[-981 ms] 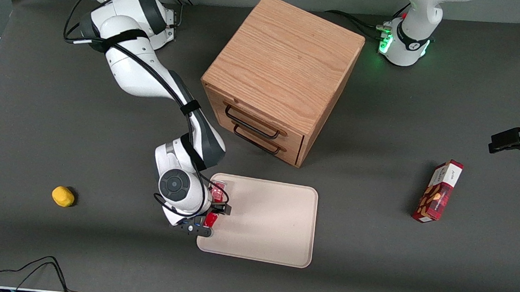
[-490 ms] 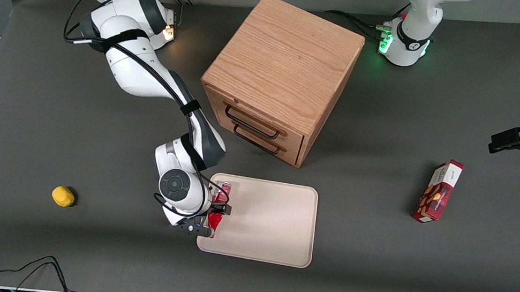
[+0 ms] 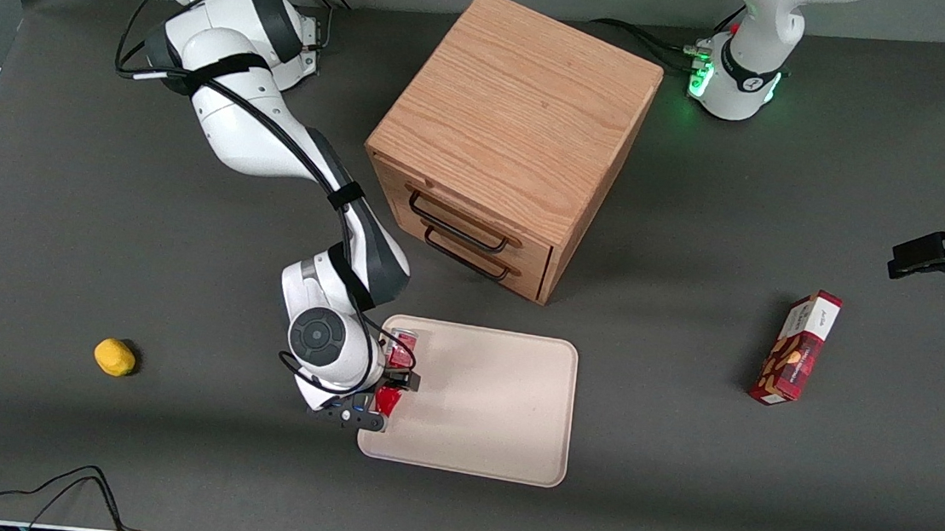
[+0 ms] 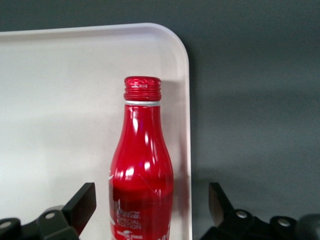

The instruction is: Place coke bottle on tray

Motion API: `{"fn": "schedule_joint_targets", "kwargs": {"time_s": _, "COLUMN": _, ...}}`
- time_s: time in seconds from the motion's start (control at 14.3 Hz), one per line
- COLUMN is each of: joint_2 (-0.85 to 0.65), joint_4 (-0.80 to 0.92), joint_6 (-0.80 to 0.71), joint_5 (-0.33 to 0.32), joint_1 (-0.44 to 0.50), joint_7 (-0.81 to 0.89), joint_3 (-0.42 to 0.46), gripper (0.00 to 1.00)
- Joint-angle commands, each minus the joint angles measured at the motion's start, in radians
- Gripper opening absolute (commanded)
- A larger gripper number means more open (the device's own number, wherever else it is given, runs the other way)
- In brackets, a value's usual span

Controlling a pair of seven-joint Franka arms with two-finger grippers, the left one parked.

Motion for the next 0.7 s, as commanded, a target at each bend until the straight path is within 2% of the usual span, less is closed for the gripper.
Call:
{"fn": "schedule_joint_targets", "kwargs": {"time_s": 0.0, "joint_2": 0.0, "joint_4": 0.03, "joint_6": -0.019, "joint_5": -0.005, "joint_1": 0.006, "joint_7": -0.005, "joint_3": -0.011, "gripper": 1.0}}
{"fn": "schedule_joint_targets", "kwargs": {"time_s": 0.35, "joint_2": -0.121, "joint_4": 0.015, "joint_6": -0.174, "joint_5": 0.01, "joint_1": -0.022, "joint_7": 0.001, "joint_3": -0.008, "gripper": 1.0}}
{"fn": "schedule_joint_targets", "kwargs": {"time_s": 0.63, "joint_2": -0.398, "joint_4": -0.247, "joint_6": -0.279, "joint_5": 0.01, "joint_1": -0.083, "joint_7": -0.016, "joint_3": 0.002, "gripper": 1.0}}
